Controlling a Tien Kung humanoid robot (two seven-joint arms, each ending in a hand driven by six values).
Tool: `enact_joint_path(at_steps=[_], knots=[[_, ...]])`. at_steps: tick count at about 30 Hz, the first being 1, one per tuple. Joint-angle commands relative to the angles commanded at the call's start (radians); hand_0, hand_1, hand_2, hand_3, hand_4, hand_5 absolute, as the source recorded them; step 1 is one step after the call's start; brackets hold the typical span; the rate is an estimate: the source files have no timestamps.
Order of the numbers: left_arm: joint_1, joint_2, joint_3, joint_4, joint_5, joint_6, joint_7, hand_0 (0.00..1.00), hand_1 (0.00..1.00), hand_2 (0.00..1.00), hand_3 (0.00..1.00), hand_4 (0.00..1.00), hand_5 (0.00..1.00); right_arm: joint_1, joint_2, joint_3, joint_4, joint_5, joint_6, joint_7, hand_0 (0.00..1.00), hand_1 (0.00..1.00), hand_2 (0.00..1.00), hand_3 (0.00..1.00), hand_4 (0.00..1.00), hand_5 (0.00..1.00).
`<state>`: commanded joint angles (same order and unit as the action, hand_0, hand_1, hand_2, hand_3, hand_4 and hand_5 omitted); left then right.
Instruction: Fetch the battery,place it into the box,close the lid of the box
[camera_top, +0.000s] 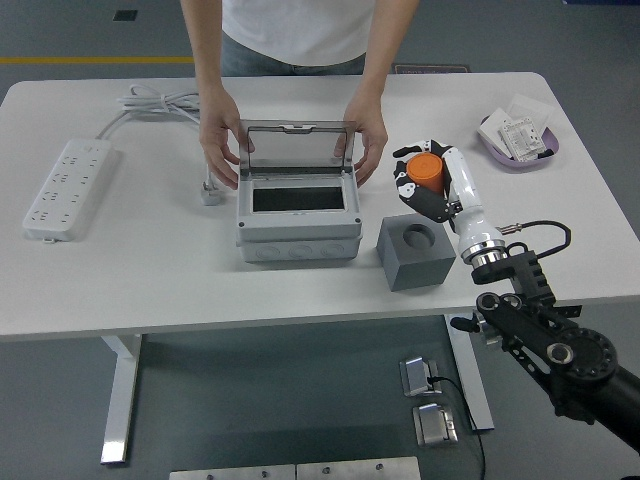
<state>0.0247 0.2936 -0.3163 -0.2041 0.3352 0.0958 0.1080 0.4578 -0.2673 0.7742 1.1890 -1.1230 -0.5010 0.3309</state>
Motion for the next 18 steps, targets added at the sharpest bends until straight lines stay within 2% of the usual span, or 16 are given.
enact_joint_path(at_steps=[5,6,8,12,18], knots=[[0.0,0.002,-0.011,0.0,0.012,-0.001,0.005,0.633,0.686,0.609,0.602,0.623,0.05,0.077,0.002,-0.079,0.021,-0.136,0.013,-0.103,0.166,0.342,0.439,0.418,0.002,0.002],[0.0,0.002,-0.014,0.0,0.014,-0.001,0.007,0.634,0.686,0.61,0.601,0.624,0.052,0.1,0.006,-0.101,0.021,-0.171,0.021,-0.129,0.121,0.338,0.447,0.416,0.002,0.002],[-0.001,0.003,-0.018,-0.001,0.019,-0.002,0.009,0.634,0.686,0.61,0.601,0.624,0.052,0.139,0.015,-0.14,0.011,-0.231,0.038,-0.173,0.121,0.338,0.447,0.416,0.002,0.002],[-0.001,0.005,-0.022,-0.001,0.024,-0.003,0.011,0.633,0.686,0.612,0.603,0.638,0.065,0.223,0.041,-0.224,-0.041,-0.338,0.069,-0.249,0.117,0.336,0.449,0.414,0.002,0.002],[0.0,0.007,-0.032,-0.002,0.038,-0.006,0.017,0.633,0.687,0.612,0.602,0.644,0.073,0.339,0.087,-0.338,-0.141,-0.394,0.092,-0.289,0.137,0.336,0.444,0.411,0.002,0.002]])
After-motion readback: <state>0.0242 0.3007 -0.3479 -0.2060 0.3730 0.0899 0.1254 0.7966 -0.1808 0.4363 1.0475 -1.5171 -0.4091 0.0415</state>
